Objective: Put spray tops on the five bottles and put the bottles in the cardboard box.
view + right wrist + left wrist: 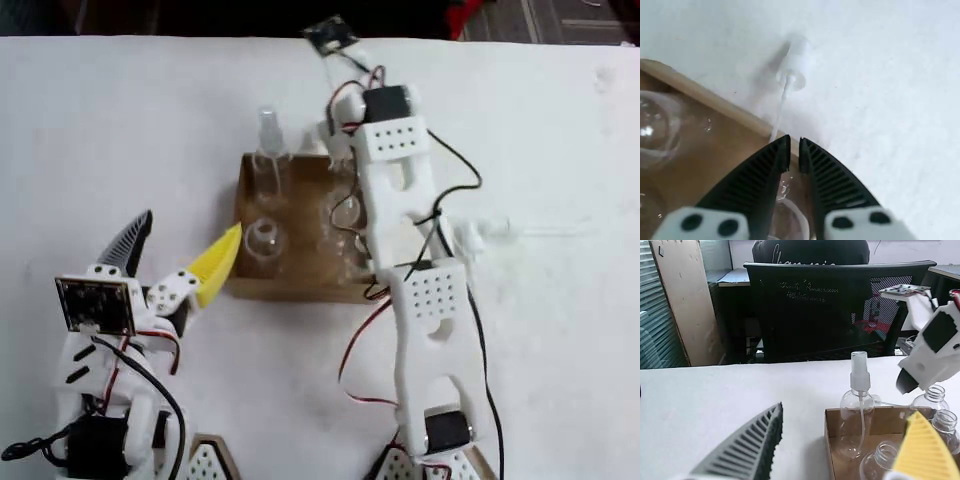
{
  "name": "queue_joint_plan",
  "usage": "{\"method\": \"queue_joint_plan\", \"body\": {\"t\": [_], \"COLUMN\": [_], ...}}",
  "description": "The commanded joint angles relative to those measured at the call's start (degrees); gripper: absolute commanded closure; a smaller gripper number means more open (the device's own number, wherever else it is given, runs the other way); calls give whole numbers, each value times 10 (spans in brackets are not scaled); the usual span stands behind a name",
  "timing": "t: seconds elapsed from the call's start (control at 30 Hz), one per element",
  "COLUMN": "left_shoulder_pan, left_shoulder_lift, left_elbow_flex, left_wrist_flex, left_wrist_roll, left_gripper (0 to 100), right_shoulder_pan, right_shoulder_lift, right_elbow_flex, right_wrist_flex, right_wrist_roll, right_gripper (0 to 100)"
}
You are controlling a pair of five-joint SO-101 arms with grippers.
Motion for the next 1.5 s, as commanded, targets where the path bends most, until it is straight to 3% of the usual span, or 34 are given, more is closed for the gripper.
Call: {"method": "queue_joint_plan", "body": {"t": [0.0, 0.37, 0.6, 0.77, 1.07, 1.47], "left_shoulder_pan": [-7, -7, -7, -7, -7, -7], "left_shoulder_lift": [-3, -3, -3, -3, -3, -3], "left_elbow_flex": [-3, -4, -4, -3, -3, -3], "left_wrist_flex": [-15, -14, -15, -15, -15, -14], "left_wrist_roll": [7, 7, 7, 7, 7, 7], "left_gripper": [627, 627, 627, 627, 627, 627], "right_shoulder_pan": [23, 14, -22, -22, -34, -42], "right_shoulder_lift": [-35, -29, 21, 64, 73, 131], "right_elbow_flex": [-10, -60, -54, -59, -44, -40], "right_wrist_flex": [-17, -76, -102, -124, -125, -158], "right_wrist_roll": [4, 3, -7, -76, -84, -105], "right_gripper": [982, 978, 832, 828, 764, 765]}}
